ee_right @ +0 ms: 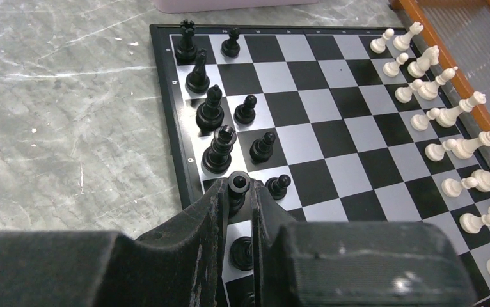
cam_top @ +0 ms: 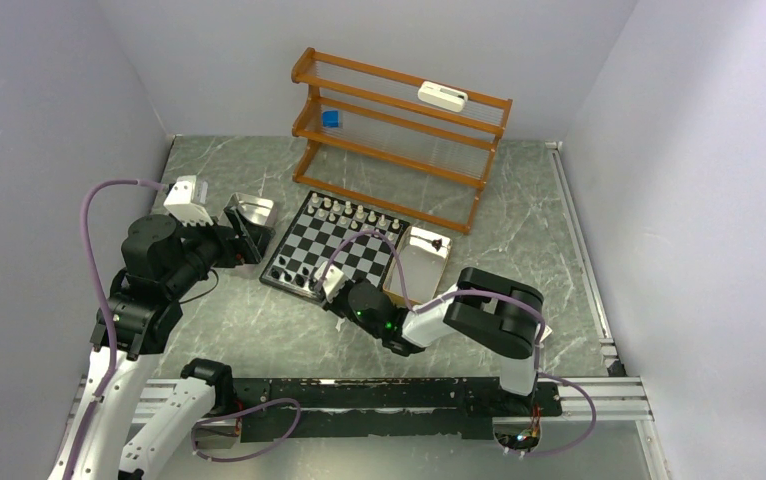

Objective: Set up the chess pieces on the board
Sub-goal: Place the chess piece on the chessboard.

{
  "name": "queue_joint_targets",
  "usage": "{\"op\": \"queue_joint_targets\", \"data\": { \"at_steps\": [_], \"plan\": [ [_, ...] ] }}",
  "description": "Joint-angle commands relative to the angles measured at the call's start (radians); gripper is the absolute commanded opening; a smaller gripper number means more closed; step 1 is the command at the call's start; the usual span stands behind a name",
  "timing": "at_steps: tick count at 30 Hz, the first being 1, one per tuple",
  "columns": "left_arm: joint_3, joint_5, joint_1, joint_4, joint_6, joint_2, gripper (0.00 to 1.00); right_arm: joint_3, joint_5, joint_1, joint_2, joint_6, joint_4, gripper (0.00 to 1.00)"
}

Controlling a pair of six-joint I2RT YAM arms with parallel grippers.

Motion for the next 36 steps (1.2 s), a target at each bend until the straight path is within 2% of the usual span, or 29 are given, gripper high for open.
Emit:
{"op": "queue_joint_targets", "data": {
  "at_steps": [1, 10, 22, 29, 31, 36],
  "plan": [
    [0.003, -0.009, -0.006, 0.026, 0.012, -0.009, 0.93, -0.003, 0.021, 0.008, -0.012, 0.006, 0.016, 0.21],
    [-0.001, -0.014, -0.006, 0.02, 0.013, -0.015, 0.93, 0.004, 0.029, 0.013, 0.002, 0.013, 0.009, 0.23],
    [-0.017, -0.016, -0.006, 0.029, 0.013, -0.017, 0.93, -0.001, 0.053, 0.016, -0.051, 0.031, -0.008, 0.32],
    [-0.05, -0.021, -0.006, 0.042, 0.041, -0.018, 0.93, 0.003, 0.08, 0.016, -0.179, 0.064, -0.092, 0.44],
    [-0.069, -0.022, -0.006, 0.054, 0.059, -0.023, 0.93, 0.01, 0.099, 0.016, -0.223, 0.08, -0.146, 0.49],
    [-0.146, -0.01, -0.006, 0.114, 0.099, -0.052, 0.93, 0.057, 0.173, 0.015, -0.324, 0.164, -0.338, 0.51]
  ]
}}
